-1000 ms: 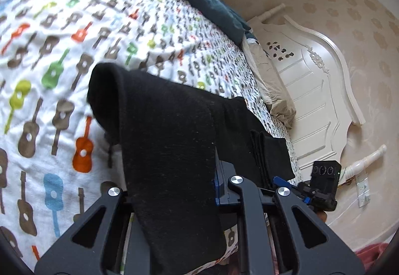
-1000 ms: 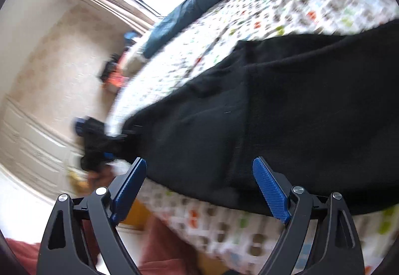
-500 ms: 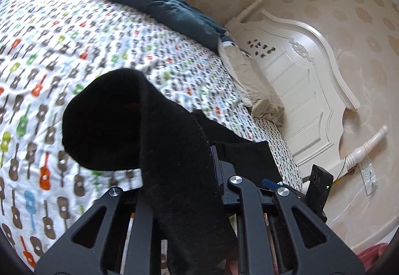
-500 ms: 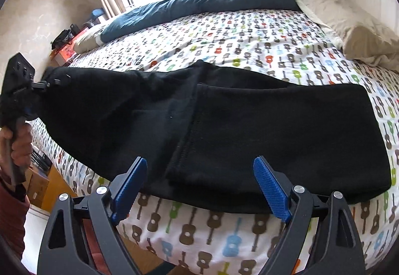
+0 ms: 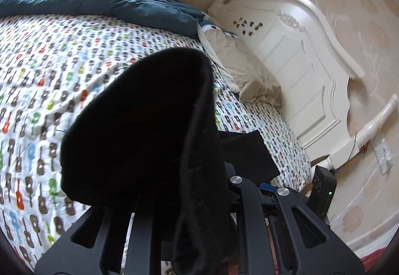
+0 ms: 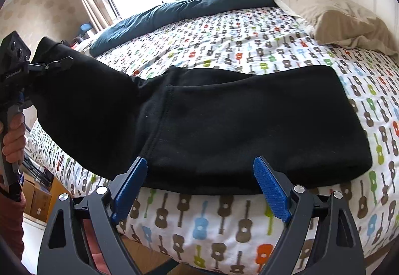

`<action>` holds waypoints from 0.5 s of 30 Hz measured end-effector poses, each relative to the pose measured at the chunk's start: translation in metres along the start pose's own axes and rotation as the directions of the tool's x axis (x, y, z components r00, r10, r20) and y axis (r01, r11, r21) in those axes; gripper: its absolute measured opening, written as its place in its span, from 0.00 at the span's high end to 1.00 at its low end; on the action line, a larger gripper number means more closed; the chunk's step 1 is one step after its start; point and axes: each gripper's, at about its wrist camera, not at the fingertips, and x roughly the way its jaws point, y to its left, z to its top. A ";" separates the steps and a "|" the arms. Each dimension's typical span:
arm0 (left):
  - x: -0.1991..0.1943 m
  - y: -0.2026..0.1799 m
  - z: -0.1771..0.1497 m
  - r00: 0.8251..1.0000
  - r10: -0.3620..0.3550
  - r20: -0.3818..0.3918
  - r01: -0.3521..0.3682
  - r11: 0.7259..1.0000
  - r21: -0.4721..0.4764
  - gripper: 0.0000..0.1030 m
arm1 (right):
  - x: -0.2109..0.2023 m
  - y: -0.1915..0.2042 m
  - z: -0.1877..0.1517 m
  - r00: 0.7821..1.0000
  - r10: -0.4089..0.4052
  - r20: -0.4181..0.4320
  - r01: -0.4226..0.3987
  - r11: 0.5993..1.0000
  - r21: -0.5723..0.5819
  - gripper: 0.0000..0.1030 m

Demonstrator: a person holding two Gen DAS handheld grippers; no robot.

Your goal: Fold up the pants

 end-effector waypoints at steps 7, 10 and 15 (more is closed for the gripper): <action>0.041 -0.033 0.002 0.996 0.070 -0.054 -0.067 0.996 0.058 0.86 | -0.007 -0.017 -0.008 1.000 -0.003 -0.002 0.003 0.999 0.033 0.16; 0.062 -0.045 0.002 0.993 0.091 -0.077 -0.085 0.993 0.076 0.86 | -0.009 -0.022 -0.010 1.000 -0.005 0.002 0.005 0.999 0.040 0.16; 0.091 -0.062 -0.001 0.986 0.136 -0.100 -0.123 0.985 0.121 0.86 | -0.017 -0.034 -0.014 1.000 -0.016 0.013 0.015 0.998 0.061 0.16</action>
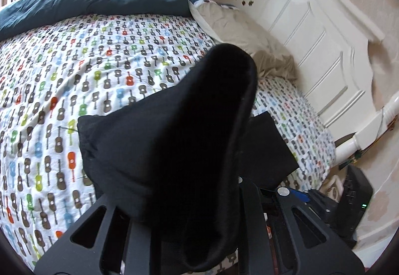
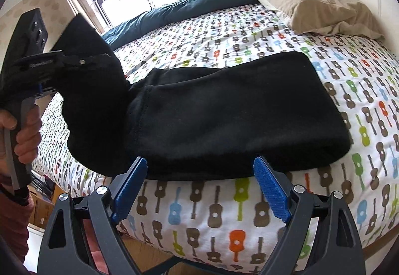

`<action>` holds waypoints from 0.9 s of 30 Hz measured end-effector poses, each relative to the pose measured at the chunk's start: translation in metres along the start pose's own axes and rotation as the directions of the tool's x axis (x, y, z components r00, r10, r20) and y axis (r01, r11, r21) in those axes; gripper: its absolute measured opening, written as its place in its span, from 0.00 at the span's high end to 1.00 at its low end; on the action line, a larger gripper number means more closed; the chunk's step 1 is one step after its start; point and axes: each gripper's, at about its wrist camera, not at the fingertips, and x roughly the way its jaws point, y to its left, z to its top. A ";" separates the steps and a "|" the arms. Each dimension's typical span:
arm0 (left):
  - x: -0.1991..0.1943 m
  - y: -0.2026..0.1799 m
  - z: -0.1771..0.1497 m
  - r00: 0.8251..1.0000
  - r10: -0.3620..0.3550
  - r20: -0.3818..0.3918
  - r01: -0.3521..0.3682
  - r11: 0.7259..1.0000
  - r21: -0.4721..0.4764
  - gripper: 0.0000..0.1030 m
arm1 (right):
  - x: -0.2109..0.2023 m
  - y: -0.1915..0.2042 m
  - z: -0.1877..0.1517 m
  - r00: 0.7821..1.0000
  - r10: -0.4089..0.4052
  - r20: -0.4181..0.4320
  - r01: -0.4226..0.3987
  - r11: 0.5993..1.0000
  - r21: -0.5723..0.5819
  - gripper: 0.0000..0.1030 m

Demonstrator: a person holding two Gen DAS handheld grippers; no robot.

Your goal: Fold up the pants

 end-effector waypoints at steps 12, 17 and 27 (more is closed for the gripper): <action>0.064 -0.034 -0.008 0.986 0.164 -0.041 -0.162 0.986 0.035 0.86 | -0.011 -0.030 -0.007 1.000 -0.026 0.008 0.026 0.997 0.067 0.16; 0.085 -0.042 -0.010 0.973 0.229 -0.040 -0.228 0.973 0.034 0.85 | -0.014 -0.040 -0.009 0.999 -0.036 0.006 0.035 0.996 0.085 0.16; 0.110 -0.057 -0.017 0.948 0.317 -0.020 -0.316 0.947 0.063 0.84 | -0.016 -0.055 -0.012 0.999 -0.044 -0.003 0.044 0.992 0.114 0.16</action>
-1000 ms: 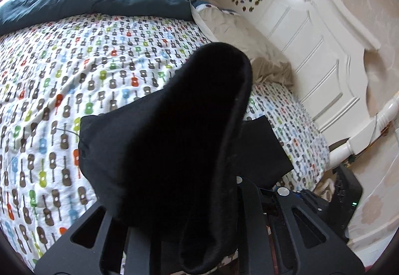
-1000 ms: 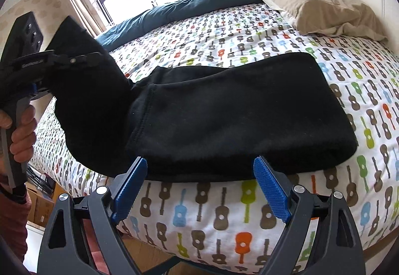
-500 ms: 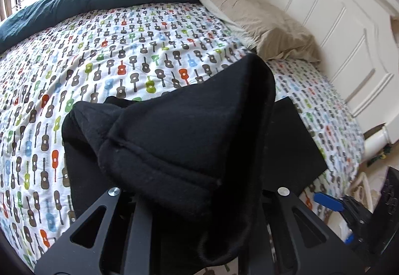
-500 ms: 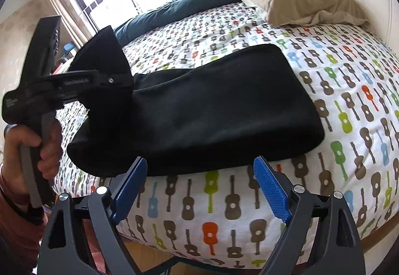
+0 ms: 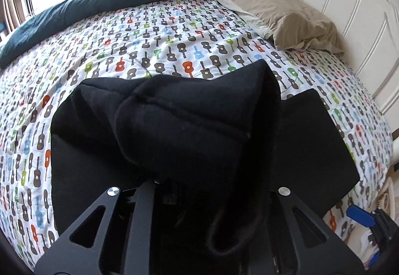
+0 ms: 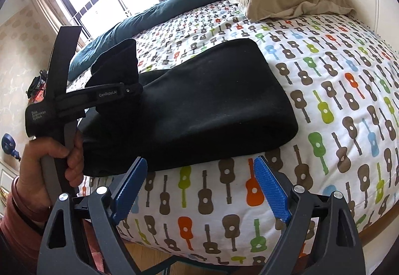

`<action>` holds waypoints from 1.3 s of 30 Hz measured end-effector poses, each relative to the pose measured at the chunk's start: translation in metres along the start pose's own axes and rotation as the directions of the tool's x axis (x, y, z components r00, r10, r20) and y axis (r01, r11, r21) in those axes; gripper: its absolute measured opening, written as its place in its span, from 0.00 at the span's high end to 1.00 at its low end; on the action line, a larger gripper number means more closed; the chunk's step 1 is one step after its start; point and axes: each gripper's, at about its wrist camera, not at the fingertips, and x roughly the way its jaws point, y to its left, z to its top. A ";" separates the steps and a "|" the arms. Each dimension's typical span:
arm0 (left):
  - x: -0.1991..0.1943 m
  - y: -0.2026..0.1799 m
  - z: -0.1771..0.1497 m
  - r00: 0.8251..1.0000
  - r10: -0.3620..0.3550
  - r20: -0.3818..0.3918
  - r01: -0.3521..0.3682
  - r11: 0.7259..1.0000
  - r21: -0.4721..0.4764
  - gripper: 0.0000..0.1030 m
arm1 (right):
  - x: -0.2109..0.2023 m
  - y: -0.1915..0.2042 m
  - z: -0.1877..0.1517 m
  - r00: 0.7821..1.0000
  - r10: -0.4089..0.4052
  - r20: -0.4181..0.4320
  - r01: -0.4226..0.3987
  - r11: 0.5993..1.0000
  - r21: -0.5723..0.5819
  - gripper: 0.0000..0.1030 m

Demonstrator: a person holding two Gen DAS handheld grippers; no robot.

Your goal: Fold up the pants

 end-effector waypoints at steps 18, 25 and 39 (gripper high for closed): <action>-0.009 -0.026 -0.014 0.998 0.025 0.063 -0.029 0.998 0.062 0.44 | -0.006 -0.012 0.006 0.999 -0.042 0.000 0.042 0.999 0.025 0.16; -0.037 -0.034 -0.032 0.969 -0.222 0.106 0.216 0.974 0.064 0.26 | -0.020 -0.025 0.016 0.998 -0.064 0.022 0.063 0.996 0.058 0.16; -0.080 0.146 -0.057 0.895 -0.330 0.300 0.414 0.864 -0.285 0.12 | 0.041 -0.025 0.099 0.903 0.430 -0.028 -0.415 0.886 0.208 0.16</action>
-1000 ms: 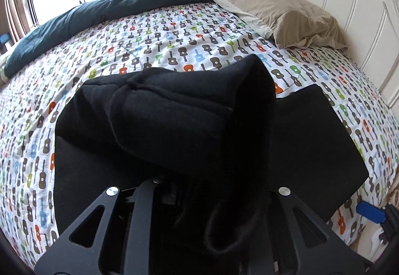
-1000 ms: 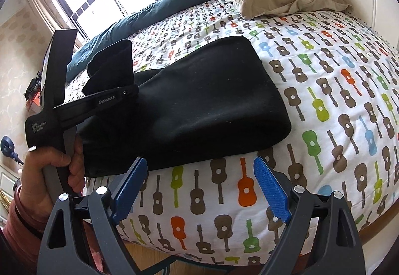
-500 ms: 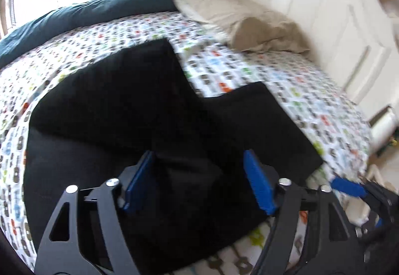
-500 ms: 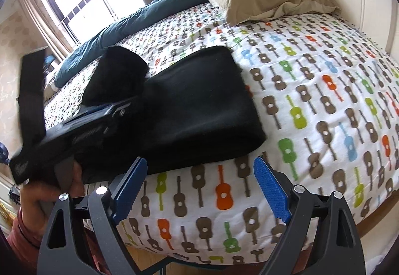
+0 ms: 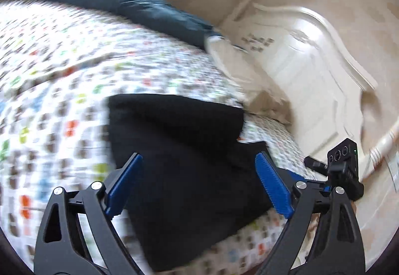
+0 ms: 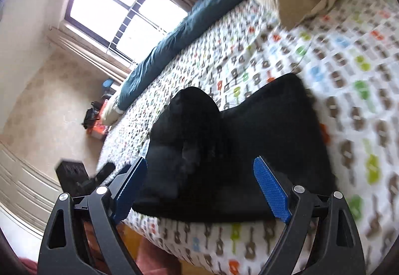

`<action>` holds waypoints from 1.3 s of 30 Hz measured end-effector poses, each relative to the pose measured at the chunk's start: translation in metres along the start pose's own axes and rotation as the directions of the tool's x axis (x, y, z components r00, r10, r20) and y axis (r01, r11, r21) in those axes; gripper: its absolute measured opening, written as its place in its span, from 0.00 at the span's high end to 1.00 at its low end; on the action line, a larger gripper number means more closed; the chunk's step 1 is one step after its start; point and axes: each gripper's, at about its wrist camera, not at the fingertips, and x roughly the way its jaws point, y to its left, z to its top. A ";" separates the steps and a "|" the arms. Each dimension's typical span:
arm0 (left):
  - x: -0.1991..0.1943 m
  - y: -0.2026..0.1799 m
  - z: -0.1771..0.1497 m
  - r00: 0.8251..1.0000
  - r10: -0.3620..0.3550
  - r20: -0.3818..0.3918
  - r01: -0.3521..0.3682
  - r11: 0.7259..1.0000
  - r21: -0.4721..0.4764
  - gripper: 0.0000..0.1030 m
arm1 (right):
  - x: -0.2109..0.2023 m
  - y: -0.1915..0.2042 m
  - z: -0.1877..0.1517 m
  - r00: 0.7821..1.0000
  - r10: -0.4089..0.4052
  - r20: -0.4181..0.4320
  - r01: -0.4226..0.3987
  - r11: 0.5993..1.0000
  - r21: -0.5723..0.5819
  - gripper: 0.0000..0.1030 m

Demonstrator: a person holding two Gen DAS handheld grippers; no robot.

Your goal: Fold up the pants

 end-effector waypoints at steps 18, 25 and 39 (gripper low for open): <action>-0.001 0.080 -0.031 0.996 -0.012 -0.085 -0.005 0.980 -0.200 0.12 | 0.117 0.032 0.003 0.966 -0.049 -0.255 0.025 0.995 -0.096 0.56; -0.005 0.087 -0.029 0.996 -0.068 -0.063 0.050 0.967 -0.248 0.11 | 0.101 0.053 0.001 0.980 -0.024 -0.198 -0.007 0.988 -0.155 0.87; 0.006 0.050 -0.028 0.984 -0.139 -0.108 0.114 0.971 -0.209 0.11 | 0.010 0.050 0.026 1.000 -0.014 -0.020 0.010 0.979 -0.203 0.88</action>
